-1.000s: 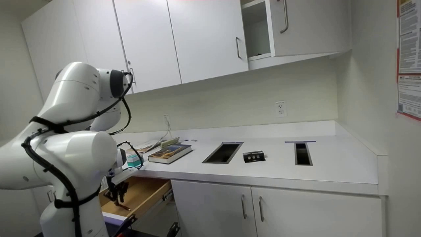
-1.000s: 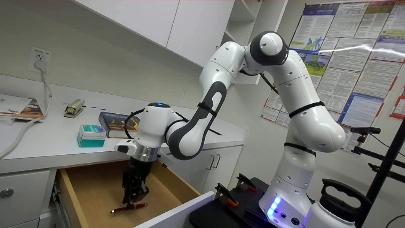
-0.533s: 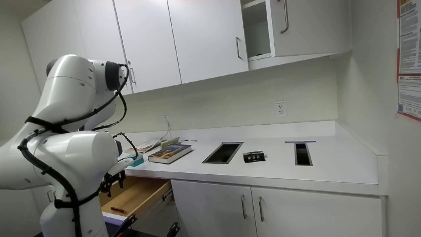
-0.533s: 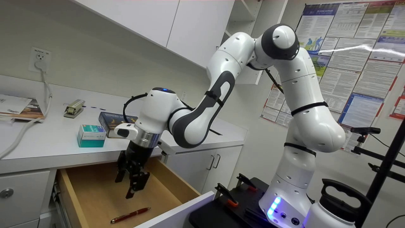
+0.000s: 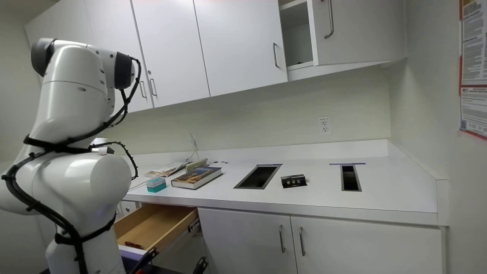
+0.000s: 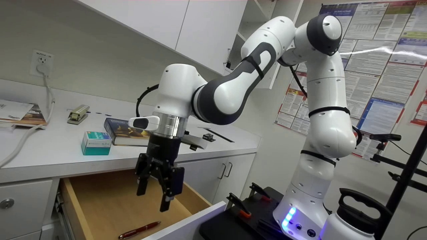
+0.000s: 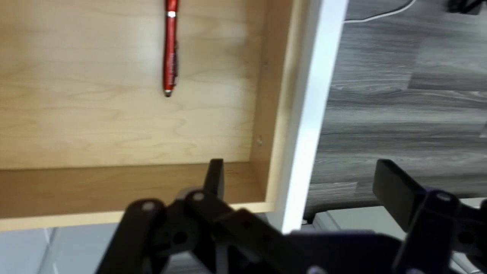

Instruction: Open the drawer,take out the brown card,put it back and put it on the counter and close it

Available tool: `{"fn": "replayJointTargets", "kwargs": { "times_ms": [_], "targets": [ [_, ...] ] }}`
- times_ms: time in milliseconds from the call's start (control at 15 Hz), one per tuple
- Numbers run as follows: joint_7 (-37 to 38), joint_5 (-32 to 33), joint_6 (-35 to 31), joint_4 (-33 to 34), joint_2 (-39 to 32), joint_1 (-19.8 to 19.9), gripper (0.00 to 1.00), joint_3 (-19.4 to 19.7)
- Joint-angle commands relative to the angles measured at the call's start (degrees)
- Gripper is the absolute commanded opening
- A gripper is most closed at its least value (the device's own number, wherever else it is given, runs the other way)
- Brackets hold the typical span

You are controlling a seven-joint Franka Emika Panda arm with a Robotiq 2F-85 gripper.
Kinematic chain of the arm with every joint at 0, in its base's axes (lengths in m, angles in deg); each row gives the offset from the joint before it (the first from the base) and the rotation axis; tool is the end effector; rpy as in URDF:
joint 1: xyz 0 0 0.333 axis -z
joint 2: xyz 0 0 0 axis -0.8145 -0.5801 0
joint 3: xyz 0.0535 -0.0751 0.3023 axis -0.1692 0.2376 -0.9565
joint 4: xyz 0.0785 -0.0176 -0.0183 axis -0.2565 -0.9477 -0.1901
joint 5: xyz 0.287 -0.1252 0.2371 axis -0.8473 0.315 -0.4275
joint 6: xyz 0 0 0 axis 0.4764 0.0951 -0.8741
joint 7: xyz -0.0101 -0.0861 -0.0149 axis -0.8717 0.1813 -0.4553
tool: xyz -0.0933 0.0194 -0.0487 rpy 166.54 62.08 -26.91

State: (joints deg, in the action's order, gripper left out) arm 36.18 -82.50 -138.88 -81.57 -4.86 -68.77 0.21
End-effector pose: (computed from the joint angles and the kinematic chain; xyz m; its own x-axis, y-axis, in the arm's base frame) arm 0.2906 0.4307 0.2141 -0.0417 0.9951 0.0901 0.9819 0.0575 -0.1803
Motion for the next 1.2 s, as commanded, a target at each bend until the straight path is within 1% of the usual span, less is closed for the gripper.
{"fn": "replayJointTargets", "kwargs": {
  "times_ms": [0,67,200,267,333,467,667,933,1067,1133],
  "targets": [
    [-0.8,-7.3,5.1,-2.9,5.5,1.7,1.0,-4.1],
    [-0.6,-7.6,5.0,-3.5,6.1,1.1,1.0,-4.2],
    [0.0,-4.9,6.0,-4.9,7.3,-0.8,1.0,-3.5],
    [-0.2,-3.0,5.3,-6.0,7.9,-1.4,1.0,-2.7],
    [-0.2,-4.8,4.4,-3.4,4.6,-1.3,1.0,-2.7],
    [-0.2,-3.7,4.4,-4.8,5.3,-1.7,1.0,-2.5],
    [-0.2,-3.6,4.4,-5.1,5.7,-1.7,1.0,-2.4],
    [9.6,3.7,5.0,-6.2,7.6,-7.7,1.0,0.2],
    [14.4,7.9,5.4,-6.1,7.1,-10.7,1.0,1.4],
    [17.4,10.8,5.7,-6.0,6.8,-12.6,1.0,2.7]
  ]
}}
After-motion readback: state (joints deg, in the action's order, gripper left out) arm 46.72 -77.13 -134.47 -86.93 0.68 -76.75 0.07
